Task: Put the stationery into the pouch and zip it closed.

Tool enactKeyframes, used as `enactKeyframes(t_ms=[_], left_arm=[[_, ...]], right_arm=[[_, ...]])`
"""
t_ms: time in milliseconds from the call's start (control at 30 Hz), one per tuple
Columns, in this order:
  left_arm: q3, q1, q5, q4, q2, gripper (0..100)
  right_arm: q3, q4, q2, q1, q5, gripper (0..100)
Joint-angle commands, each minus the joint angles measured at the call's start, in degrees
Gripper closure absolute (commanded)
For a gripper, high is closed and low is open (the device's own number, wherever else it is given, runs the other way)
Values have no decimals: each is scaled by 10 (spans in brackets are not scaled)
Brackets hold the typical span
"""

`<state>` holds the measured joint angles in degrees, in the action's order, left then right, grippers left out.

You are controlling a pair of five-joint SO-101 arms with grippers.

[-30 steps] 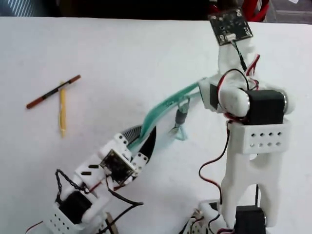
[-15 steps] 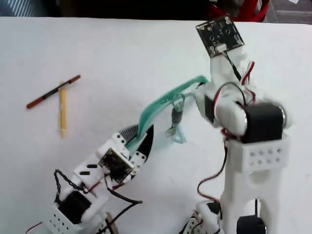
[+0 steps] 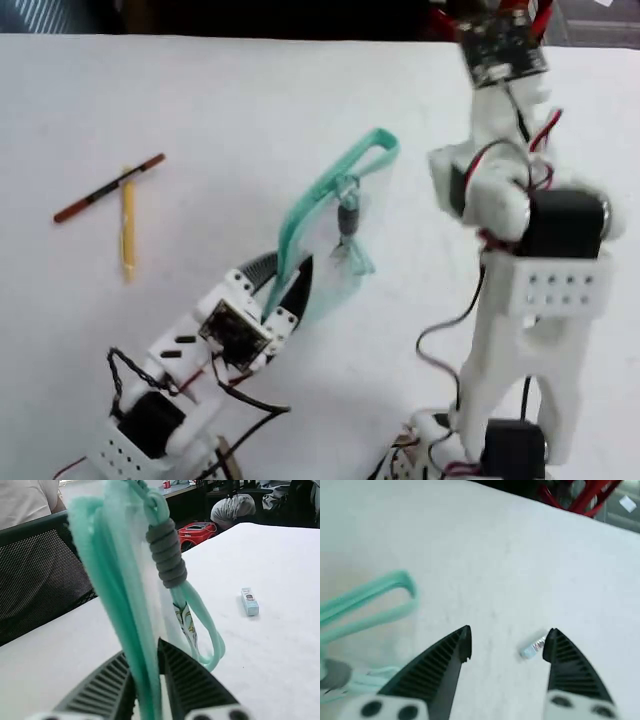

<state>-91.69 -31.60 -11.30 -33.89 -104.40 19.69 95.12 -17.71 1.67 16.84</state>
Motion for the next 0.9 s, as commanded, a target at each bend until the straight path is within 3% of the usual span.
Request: enactKeyframes(t_ms=[0, 100, 433, 700, 867], left_arm=[[13, 5, -2, -23, 0, 884], [22, 7, -2, -26, 0, 884], [44, 7, -5, -69, 0, 881], [44, 7, -6, -67, 0, 880], [44, 7, -7, -66, 0, 880]], right_arm=[[-12, -11, 65, 84, -8, 772], [-31, -11, 137, 130, -18, 772], [-31, -106, 380, 166, -214, 772], [-30, -171, 470, 180, -283, 772], [-31, -233, 503, 187, -282, 772]])
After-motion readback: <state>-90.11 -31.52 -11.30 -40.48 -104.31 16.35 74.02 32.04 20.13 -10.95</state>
